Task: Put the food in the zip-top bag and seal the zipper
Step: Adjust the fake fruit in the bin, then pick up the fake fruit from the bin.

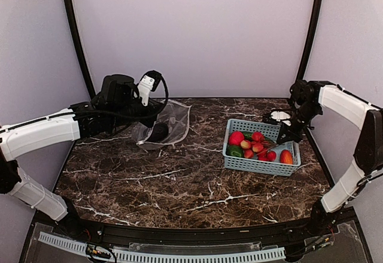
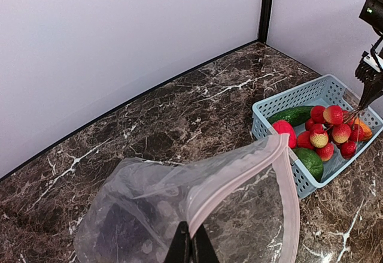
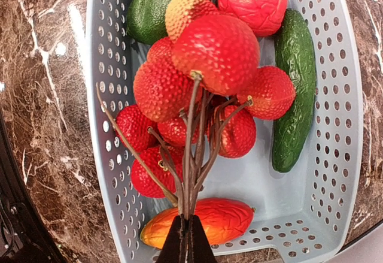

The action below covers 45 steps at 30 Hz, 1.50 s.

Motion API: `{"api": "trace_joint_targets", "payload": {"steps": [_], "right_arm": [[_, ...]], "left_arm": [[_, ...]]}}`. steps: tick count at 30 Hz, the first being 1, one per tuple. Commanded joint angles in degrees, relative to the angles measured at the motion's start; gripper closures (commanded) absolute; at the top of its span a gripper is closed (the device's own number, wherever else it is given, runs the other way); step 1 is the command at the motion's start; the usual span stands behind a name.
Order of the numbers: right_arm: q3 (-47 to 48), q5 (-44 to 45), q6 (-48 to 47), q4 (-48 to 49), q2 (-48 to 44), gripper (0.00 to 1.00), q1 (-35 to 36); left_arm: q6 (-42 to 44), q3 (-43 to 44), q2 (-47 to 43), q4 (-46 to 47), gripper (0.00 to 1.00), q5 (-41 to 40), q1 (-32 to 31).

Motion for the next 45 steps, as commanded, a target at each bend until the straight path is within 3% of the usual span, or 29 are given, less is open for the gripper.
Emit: {"api": "trace_joint_targets", "payload": {"steps": [1, 3, 6, 10, 13, 20, 24, 30, 35, 45], "right_arm": [[0.7, -2.2, 3.9, 3.1, -0.4, 1.0, 0.3], [0.9, -1.2, 4.4, 4.4, 0.8, 1.0, 0.4], [0.9, 2.8, 5.2, 8.4, 1.9, 0.87, 0.4], [0.8, 12.2, 9.8, 16.4, 3.8, 0.8, -0.7], [2.3, 13.8, 14.3, 18.2, 5.0, 0.77, -1.6], [0.3, 8.3, 22.6, 15.9, 0.6, 0.74, -2.2], [-0.1, -1.3, 27.2, 13.8, -3.0, 0.71, -5.9], [-4.4, -18.4, 27.7, 11.5, -6.8, 0.53, -11.1], [-8.4, -22.7, 26.0, 9.9, -5.6, 0.47, -12.8], [-10.0, -25.3, 24.9, 9.7, -1.2, 0.46, -15.9]], "left_arm": [[-0.2, -0.8, -0.4, 1.5, 0.99, 0.3, 0.2], [-0.2, -0.8, -0.3, 1.4, 0.99, 0.4, 0.2], [-0.4, -0.8, -0.2, 1.4, 0.99, 0.8, 0.2], [-0.6, -0.8, -0.2, 1.4, 0.99, 1.1, 0.2], [-0.6, -0.8, -0.1, 1.4, 0.99, 1.2, 0.2], [-0.4, -0.7, -0.1, 1.4, 0.99, 0.9, 0.3], [-0.4, -0.7, 0.2, 1.4, 0.99, 1.0, 0.2], [-0.7, -0.6, 0.4, 1.3, 0.99, 1.2, 0.3], [-0.7, -0.7, 0.3, 1.4, 0.99, 1.4, 0.2], [-0.7, -0.6, 0.1, 1.3, 0.99, 1.5, 0.2]]}}
